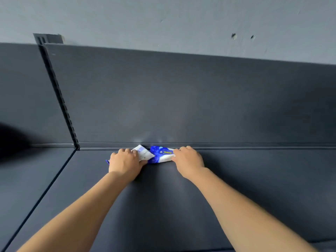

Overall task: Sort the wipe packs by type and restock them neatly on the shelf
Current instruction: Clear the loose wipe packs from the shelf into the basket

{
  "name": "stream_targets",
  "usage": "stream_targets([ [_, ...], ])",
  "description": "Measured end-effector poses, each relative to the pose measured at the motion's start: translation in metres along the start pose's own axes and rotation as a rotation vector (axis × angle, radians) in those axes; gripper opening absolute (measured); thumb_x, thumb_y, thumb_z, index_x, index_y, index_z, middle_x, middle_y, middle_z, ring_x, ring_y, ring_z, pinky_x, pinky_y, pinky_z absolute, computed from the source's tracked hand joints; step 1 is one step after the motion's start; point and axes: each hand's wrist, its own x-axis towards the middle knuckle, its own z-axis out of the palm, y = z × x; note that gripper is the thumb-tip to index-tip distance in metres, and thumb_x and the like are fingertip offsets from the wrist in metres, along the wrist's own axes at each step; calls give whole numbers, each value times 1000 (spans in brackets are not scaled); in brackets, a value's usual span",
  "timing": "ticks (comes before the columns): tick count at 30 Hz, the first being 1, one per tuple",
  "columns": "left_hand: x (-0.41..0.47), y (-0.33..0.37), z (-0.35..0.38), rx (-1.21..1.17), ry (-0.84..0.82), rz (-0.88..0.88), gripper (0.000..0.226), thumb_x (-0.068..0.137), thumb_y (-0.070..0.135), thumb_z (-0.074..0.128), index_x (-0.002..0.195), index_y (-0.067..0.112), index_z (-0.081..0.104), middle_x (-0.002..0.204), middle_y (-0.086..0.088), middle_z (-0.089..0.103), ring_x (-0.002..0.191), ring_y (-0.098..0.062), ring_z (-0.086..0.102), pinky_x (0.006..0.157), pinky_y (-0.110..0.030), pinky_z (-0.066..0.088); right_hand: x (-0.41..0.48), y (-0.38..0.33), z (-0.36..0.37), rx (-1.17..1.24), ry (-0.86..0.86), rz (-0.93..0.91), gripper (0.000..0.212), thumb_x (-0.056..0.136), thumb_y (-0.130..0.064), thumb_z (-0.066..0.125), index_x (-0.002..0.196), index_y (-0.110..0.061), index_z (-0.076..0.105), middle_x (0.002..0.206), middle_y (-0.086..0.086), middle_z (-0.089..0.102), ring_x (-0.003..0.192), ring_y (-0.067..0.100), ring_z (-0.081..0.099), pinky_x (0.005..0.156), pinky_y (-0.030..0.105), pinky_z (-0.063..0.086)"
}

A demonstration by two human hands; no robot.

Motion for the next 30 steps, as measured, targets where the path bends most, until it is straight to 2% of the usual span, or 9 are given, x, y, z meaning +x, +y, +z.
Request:
stream_targets([
  [4,-5,5,-10,-77,31,78,42,99,48,29,107,20,59,106,-1,64,101,-24,57,72,-32,37,-20,-12,-8,40,43,119,20,97,-15,47,116,-15,52,111,6,63,103,28,57,64,32,36],
  [7,-18,15,-26,-276,42,75,34,102,34,26,100,16,54,88,-5,62,79,-28,55,61,-30,38,-44,-14,-22,263,65,293,11,99,-19,41,101,-15,51,100,8,63,88,31,57,62,31,35],
  [9,-30,27,-37,-405,57,89,27,101,28,28,94,13,49,74,-4,54,71,-30,51,57,-31,38,-67,-15,-29,417,115,389,18,101,-23,37,87,-15,44,90,9,61,76,30,50,58,31,32],
  [14,-74,71,-71,-882,32,277,45,102,44,26,69,15,36,65,0,47,64,-23,44,54,-34,30,-136,-8,-46,559,317,548,28,102,-26,32,80,-13,43,88,13,62,78,33,50,64,38,37],
  [18,-115,114,-89,-1128,-43,442,46,101,44,30,69,12,37,64,2,46,61,-18,40,55,-31,32,-202,6,-65,615,475,654,36,102,-25,35,66,-21,31,75,6,49,73,28,41,66,39,35],
  [23,-184,178,-107,-1274,-133,659,44,102,42,31,66,17,37,63,5,47,60,-14,41,57,-29,33,-296,27,-77,573,615,774,40,102,-25,38,64,-26,26,60,-6,37,65,23,36,60,34,23],
  [26,-230,216,-112,-1346,-213,759,48,101,47,33,69,13,45,65,0,53,62,-18,47,61,-33,37,-355,42,-78,543,671,866,37,102,-26,39,66,-25,29,61,-6,40,64,24,39,60,36,30],
  [28,-261,241,-115,-1347,-286,818,55,94,59,36,78,10,54,71,-8,63,66,-24,54,66,-38,46,-395,54,-75,527,702,926,29,101,-28,40,73,-20,39,66,-1,48,68,30,46,63,39,37],
  [30,-298,268,-119,-1350,-374,873,43,90,59,46,82,19,60,73,-2,66,65,-20,57,68,-38,49,-440,66,-71,514,712,983,23,101,-29,39,87,-13,49,74,6,54,75,34,53,67,42,43],
])
